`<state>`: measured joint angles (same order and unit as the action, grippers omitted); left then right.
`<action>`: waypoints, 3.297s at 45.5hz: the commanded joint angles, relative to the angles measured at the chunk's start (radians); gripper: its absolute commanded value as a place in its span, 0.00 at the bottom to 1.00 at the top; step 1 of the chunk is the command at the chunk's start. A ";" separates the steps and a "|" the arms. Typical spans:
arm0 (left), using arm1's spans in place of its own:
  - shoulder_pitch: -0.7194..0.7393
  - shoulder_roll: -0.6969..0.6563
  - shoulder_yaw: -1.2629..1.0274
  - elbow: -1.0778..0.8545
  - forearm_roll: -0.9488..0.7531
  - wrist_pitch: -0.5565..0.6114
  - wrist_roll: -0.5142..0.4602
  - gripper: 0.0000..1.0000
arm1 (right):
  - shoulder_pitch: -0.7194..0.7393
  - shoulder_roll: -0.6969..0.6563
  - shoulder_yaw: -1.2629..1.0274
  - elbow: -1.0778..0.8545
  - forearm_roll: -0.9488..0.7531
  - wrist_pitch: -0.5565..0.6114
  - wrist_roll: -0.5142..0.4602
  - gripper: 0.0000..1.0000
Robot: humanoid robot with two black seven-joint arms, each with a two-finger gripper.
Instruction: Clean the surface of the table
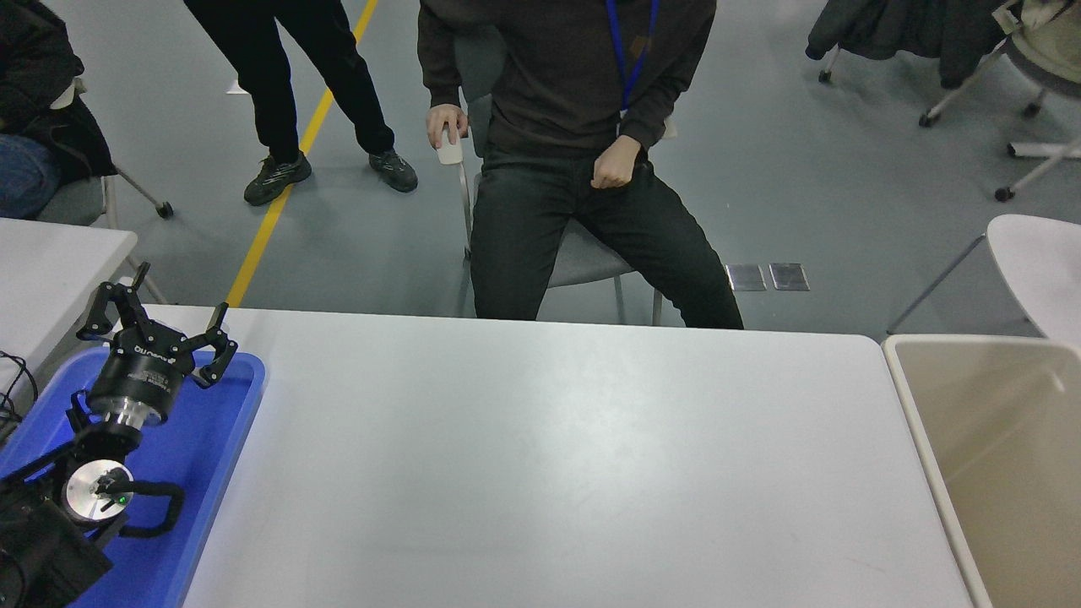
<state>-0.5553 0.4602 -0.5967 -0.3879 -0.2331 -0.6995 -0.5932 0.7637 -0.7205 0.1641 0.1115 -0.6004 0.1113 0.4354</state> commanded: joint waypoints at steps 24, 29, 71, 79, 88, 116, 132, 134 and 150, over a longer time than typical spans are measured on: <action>0.000 0.000 0.000 0.000 0.000 0.000 0.000 1.00 | -0.178 0.276 0.005 -0.124 0.209 -0.188 -0.165 0.00; 0.000 0.000 0.000 0.000 0.000 0.000 0.001 1.00 | -0.201 0.308 0.006 -0.124 0.209 -0.222 -0.165 0.00; 0.000 0.000 0.000 0.000 0.000 0.000 0.001 1.00 | -0.201 0.294 0.000 -0.142 0.215 -0.236 -0.175 0.99; 0.000 0.000 0.000 0.000 0.000 0.000 0.001 1.00 | -0.199 0.288 0.002 -0.142 0.215 -0.233 -0.175 0.99; 0.000 0.000 0.000 0.000 0.000 0.000 0.001 1.00 | -0.196 0.288 0.011 -0.142 0.215 -0.231 -0.175 0.99; 0.000 0.000 0.000 0.000 0.000 0.000 0.001 1.00 | -0.104 0.141 0.152 -0.046 0.415 -0.124 -0.172 0.99; 0.000 0.000 0.000 0.000 0.000 0.000 0.001 1.00 | -0.153 0.099 0.659 0.204 0.416 -0.070 -0.167 0.99; 0.000 0.000 0.000 0.000 0.000 0.000 0.001 1.00 | -0.170 0.089 0.701 0.243 0.416 -0.068 -0.167 0.99; 0.000 0.000 0.000 0.000 0.000 0.000 0.001 1.00 | -0.395 0.091 1.069 0.637 0.416 0.028 -0.167 0.99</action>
<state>-0.5553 0.4602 -0.5967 -0.3879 -0.2332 -0.6995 -0.5925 0.5144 -0.6374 0.9610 0.5005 -0.1857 0.0586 0.2682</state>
